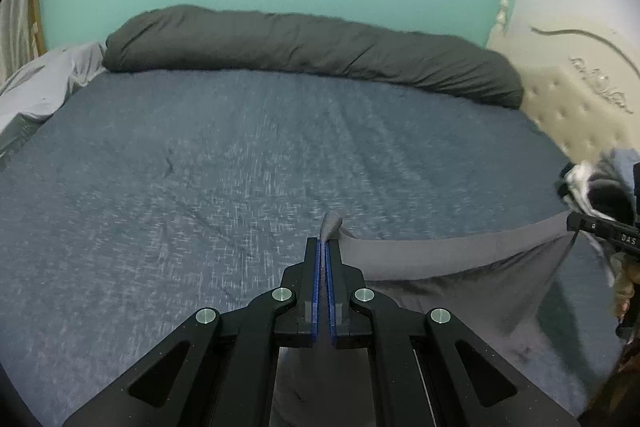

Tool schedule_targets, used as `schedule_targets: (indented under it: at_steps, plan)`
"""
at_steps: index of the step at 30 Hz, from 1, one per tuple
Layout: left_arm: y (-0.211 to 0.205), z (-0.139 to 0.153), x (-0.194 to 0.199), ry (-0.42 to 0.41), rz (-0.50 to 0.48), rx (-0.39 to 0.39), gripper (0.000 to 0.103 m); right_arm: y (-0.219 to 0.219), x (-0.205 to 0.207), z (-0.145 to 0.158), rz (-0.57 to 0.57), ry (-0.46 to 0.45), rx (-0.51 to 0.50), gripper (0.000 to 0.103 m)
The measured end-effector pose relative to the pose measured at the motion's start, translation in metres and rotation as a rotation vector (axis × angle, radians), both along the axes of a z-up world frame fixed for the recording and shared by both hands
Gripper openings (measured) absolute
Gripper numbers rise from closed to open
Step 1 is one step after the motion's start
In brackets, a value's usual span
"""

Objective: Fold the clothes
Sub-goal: 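Stretch the T-shirt taut between both tools and shake it flat, then lower the T-shirt onto the bed and open both tools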

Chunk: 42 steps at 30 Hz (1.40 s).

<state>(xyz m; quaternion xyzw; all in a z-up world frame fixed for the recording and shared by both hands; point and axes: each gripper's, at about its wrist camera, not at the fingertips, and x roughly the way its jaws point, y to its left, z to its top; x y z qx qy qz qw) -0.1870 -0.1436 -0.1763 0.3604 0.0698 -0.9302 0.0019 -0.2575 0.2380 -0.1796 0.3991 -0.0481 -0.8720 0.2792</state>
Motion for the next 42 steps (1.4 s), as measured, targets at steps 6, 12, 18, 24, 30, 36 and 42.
schedule_targets:
  at_steps: [6, 12, 18, 24, 30, 36, 42]
  plan:
    - [-0.01, -0.038, -0.047, -0.052, 0.011, 0.002, 0.002, -0.012, -0.048, -0.037, 0.001, -0.012, 0.044, 0.004]
    - [-0.016, -0.072, -0.088, -0.117, 0.012, -0.003, 0.002, -0.02, -0.089, -0.067, 0.001, -0.048, 0.083, 0.004]
    - [-0.017, -0.099, -0.12, -0.174, 0.0, -0.022, 0.003, -0.02, -0.118, -0.095, -0.027, -0.103, 0.079, 0.004]
    - [-0.018, -0.114, -0.136, -0.199, 0.004, -0.022, 0.003, -0.021, -0.14, -0.115, -0.047, -0.133, 0.081, 0.004]
    - [-0.022, -0.132, -0.146, -0.24, 0.003, 0.006, 0.004, -0.03, -0.147, -0.133, -0.038, -0.171, 0.103, 0.004]
    - [-0.036, -0.124, -0.127, -0.207, 0.025, 0.044, 0.03, -0.007, -0.143, -0.137, -0.104, -0.215, 0.017, 0.023]
    - [-0.048, -0.102, -0.071, -0.163, 0.035, 0.051, 0.032, 0.04, -0.095, -0.117, -0.188, -0.222, -0.114, 0.037]
